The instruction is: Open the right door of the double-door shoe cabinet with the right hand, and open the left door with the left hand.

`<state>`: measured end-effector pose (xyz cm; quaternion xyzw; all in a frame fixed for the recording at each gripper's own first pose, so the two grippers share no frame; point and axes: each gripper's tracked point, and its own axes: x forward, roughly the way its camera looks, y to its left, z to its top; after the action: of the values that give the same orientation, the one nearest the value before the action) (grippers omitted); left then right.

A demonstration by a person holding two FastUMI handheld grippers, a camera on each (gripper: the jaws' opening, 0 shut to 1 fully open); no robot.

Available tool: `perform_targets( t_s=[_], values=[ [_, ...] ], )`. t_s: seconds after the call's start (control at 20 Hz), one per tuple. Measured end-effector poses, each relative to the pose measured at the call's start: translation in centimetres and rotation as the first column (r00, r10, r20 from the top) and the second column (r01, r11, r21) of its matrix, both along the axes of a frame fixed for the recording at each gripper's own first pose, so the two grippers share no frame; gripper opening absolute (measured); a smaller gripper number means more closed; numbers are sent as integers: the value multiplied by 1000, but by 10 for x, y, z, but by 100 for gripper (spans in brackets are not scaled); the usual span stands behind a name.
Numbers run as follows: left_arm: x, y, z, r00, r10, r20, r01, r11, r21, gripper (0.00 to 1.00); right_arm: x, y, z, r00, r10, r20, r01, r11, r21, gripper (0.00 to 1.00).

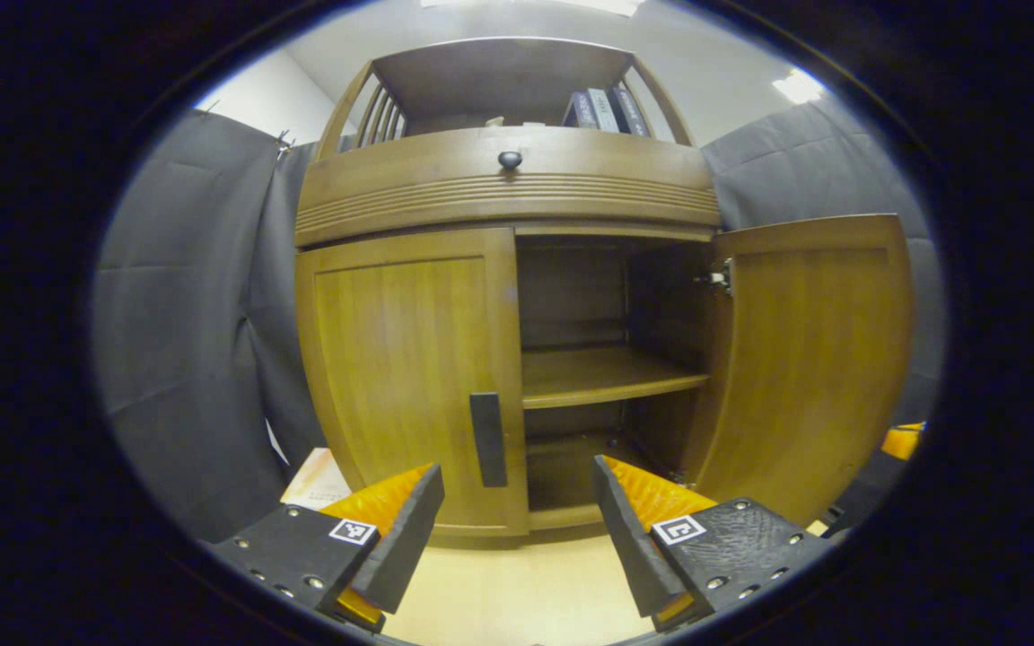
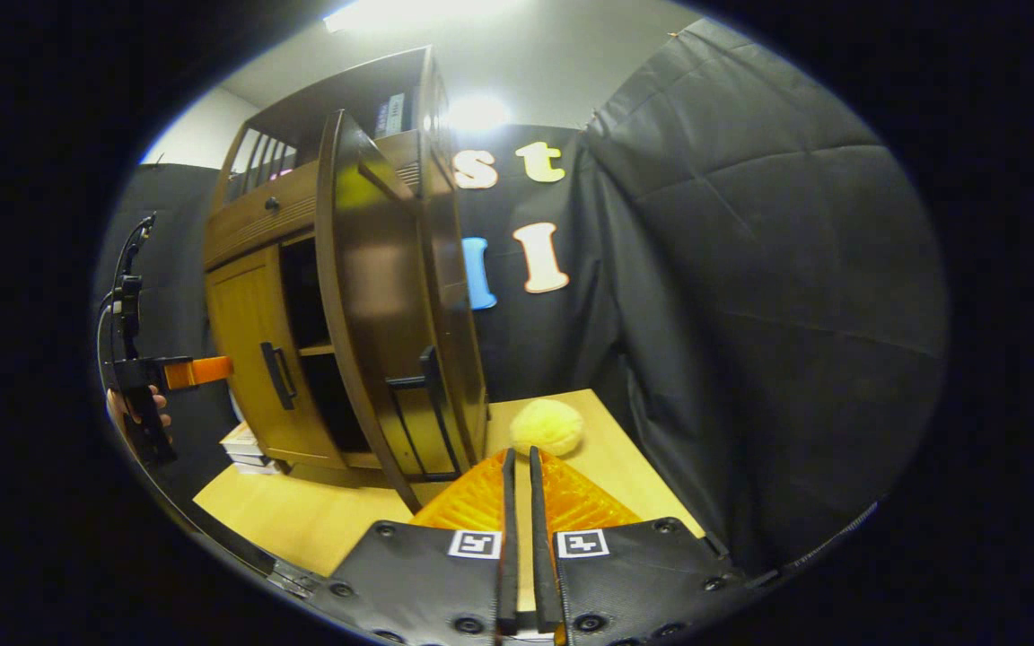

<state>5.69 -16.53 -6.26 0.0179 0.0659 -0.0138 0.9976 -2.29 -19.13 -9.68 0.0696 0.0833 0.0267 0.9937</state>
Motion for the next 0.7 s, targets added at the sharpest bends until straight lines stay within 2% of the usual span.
perform_targets(
  t_s=[0.05,0.1,0.25,0.4,0.45,0.55,0.6,0.7],
  values=[
    [12,3,-2,1000,2,1,-2,1000,-5,94,-2,1,-1,1000,-30,-7,30,1000,-2,23],
    [22,7,-5,1000,4,0,-4,1000,-12,94,-7,3,-3,999,-52,-9,52,999,-5,28],
    [54,15,-7,1000,6,14,-6,1000,-25,94,-23,8,-1,994,-106,-4,105,994,-32,94],
    [84,23,-11,1000,15,23,-15,1000,-21,94,-34,15,0,987,-160,8,161,986,-35,92],
    [93,22,-13,1000,11,25,-10,1000,-20,94,-38,18,-2,985,-174,7,174,984,-31,98],
    [108,21,-18,1000,-1,28,2,1000,-20,94,-47,22,-1,981,-193,8,193,981,-22,98],
    [111,22,-20,1000,-5,31,6,1000,-16,94,-51,24,2,979,-205,12,205,979,-22,92],
    [123,20,-25,999,-17,37,16,1000,3,94,-59,27,2,973,-230,23,231,973,-28,92]
  ],
)
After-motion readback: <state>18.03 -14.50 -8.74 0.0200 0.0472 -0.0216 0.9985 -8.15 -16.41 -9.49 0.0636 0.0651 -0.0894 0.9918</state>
